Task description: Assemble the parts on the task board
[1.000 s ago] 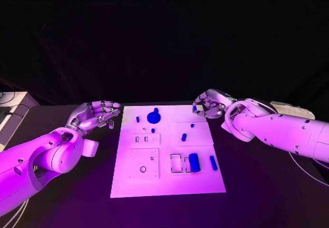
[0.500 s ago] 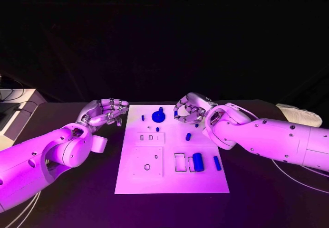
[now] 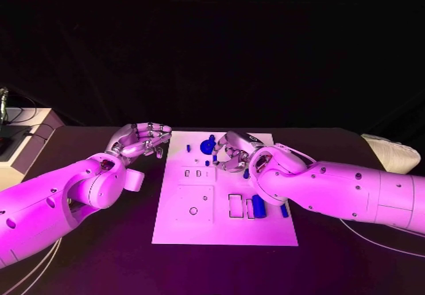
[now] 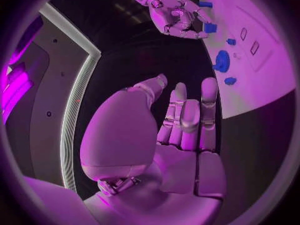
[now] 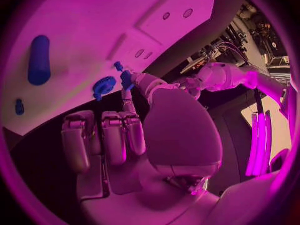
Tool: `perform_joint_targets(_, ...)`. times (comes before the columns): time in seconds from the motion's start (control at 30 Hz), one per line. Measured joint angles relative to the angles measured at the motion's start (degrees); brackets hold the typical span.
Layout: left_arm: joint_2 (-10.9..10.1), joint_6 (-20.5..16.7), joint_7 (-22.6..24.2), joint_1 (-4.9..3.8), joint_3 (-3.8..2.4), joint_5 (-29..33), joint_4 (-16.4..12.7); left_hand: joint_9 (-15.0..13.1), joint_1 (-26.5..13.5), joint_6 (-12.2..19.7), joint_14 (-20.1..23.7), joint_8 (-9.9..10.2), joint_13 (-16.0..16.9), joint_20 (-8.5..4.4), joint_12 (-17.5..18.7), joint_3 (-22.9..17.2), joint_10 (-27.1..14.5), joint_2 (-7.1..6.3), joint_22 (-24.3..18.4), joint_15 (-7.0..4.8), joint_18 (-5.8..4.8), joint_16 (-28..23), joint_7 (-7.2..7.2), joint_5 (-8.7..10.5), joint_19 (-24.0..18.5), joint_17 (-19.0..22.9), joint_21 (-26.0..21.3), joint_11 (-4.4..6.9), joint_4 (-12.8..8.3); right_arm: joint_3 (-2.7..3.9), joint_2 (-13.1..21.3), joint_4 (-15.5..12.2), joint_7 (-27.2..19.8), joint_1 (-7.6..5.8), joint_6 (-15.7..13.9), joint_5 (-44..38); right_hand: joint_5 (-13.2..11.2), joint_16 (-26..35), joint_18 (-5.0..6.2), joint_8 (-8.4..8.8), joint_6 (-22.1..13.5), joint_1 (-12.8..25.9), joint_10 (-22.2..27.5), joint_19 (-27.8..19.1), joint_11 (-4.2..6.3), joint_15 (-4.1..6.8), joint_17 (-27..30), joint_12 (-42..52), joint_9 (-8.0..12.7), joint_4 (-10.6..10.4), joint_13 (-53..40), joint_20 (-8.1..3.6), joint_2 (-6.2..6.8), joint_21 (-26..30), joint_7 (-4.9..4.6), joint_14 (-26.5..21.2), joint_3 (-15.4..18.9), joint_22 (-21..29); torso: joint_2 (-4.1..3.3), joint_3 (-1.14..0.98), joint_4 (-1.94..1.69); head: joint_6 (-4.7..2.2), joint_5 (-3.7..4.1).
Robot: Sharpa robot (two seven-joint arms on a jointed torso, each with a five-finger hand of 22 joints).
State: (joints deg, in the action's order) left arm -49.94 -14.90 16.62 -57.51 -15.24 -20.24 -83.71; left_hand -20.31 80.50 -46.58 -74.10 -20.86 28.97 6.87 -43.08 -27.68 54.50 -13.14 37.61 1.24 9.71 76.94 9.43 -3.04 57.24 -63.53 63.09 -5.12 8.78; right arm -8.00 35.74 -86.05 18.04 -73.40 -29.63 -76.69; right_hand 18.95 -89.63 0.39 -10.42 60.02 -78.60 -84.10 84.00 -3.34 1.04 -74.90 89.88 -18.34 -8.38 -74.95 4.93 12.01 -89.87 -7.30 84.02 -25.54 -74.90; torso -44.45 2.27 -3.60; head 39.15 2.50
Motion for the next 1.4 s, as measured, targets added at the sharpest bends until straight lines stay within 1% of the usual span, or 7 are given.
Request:
perform_joint_targets(0.17,0.06,-0.03,-0.16,0.00,0.00,0.00,0.11,0.00,0.00,0.00,0.00,0.00,0.00,0.17,0.00,0.00,0.00,0.00,0.00,0.00,0.00,0.00,0.00,0.00,0.18,0.00,0.00,0.00,0.00,-0.12,-0.61,-0.43,1.25,0.78,0.51,-1.27,-0.01,0.00,0.00,0.01,0.00,0.00,0.00,0.00,0.00,0.00,0.00,0.00,0.00,0.00,0.00,0.00,0.00,0.00,0.00,0.00,0.00,-0.04,-0.03,0.00,0.07,0.30,-0.29)
perform_joint_targets(0.53,0.07,-0.10,-0.44,0.00,0.01,-0.03,0.16,0.01,0.00,0.00,0.00,0.00,0.00,0.21,0.00,0.00,0.00,0.00,0.05,0.00,0.00,0.00,0.00,0.00,0.21,0.01,-0.01,0.00,0.00,-0.36,-1.92,-0.63,3.08,2.01,1.24,-4.38,-0.02,0.00,0.00,0.04,-0.02,-0.01,0.00,0.00,0.00,0.00,0.00,0.00,0.04,0.00,0.01,0.00,0.01,0.00,-0.01,0.00,0.01,-0.04,-0.04,-0.14,0.15,1.04,-0.68)
perform_joint_targets(0.57,0.07,-0.10,-0.46,0.00,0.01,-0.04,0.16,0.01,0.00,0.00,0.00,0.00,0.00,0.21,0.00,0.00,0.00,0.00,0.05,0.00,0.00,0.00,0.00,0.00,0.21,0.01,-0.01,0.00,0.00,-0.38,-2.00,-0.57,3.15,2.10,1.24,-4.69,-0.02,0.00,0.00,0.04,-0.01,0.28,0.00,0.00,0.00,0.00,0.00,0.00,0.04,0.00,0.01,0.00,0.29,0.00,-0.01,0.00,0.00,-0.04,-0.04,-0.14,0.15,1.06,-0.69)
perform_joint_targets(0.6,0.07,-0.10,-0.47,0.00,0.01,-0.04,0.17,0.01,0.00,0.00,0.00,0.00,0.00,0.21,0.00,0.00,0.00,0.00,0.05,0.00,-0.01,0.00,0.00,0.00,0.21,0.01,-0.01,0.00,0.00,-0.41,-2.06,-0.49,3.21,2.17,1.24,-4.99,-0.02,0.00,0.00,0.04,-0.01,0.27,0.00,0.00,0.00,0.00,0.00,0.00,0.04,0.00,0.02,0.00,0.28,0.00,-0.01,0.00,0.01,-0.04,-0.04,-0.14,0.15,1.10,-0.71)
perform_joint_targets(0.93,0.07,-0.05,-0.56,0.00,0.01,-0.08,0.18,-0.05,0.00,0.00,0.00,0.00,-0.05,0.21,0.00,-0.16,-0.01,0.00,0.04,0.00,0.00,0.00,0.00,0.00,0.20,0.01,-0.01,0.00,0.16,-0.48,-2.27,0.17,3.51,2.50,0.98,-7.65,-0.02,0.00,0.00,0.04,-0.02,0.27,0.00,0.00,0.00,0.00,-0.04,0.00,0.06,0.00,0.02,0.00,0.28,0.00,-0.02,0.00,0.01,-0.03,-0.04,-0.15,0.18,1.38,-0.97)
perform_joint_targets(1.0,0.05,-0.03,-0.57,0.00,0.01,-0.09,0.18,-0.05,0.00,0.00,0.00,0.00,-0.05,0.20,0.00,-0.16,-0.01,0.00,0.04,0.00,-0.01,0.00,0.00,0.00,0.20,0.02,-0.01,0.00,0.16,-0.49,-2.26,0.30,3.55,2.54,0.90,-8.16,-0.02,0.00,0.00,0.04,-0.02,0.50,0.00,0.00,0.00,0.00,-0.04,0.00,0.02,0.00,0.02,0.00,0.51,0.00,-0.02,0.00,0.01,-0.03,-0.04,-0.14,0.18,1.43,-0.98)
perform_joint_targets(1.4,-0.08,0.01,-0.66,0.00,0.00,-0.11,0.25,-0.04,0.00,0.00,0.00,0.00,-0.04,0.20,0.01,-0.16,-0.01,0.00,0.03,0.00,0.00,0.00,0.00,0.00,0.20,0.02,-0.01,-0.01,0.16,-0.49,-2.80,1.77,3.71,2.68,0.70,-10.11,-0.02,0.00,0.00,0.09,-0.03,0.50,0.00,0.00,0.00,0.00,-0.04,0.00,0.02,0.00,0.03,0.01,0.51,0.00,-0.03,0.00,0.01,-0.02,-0.03,-0.14,0.19,1.64,-0.99)
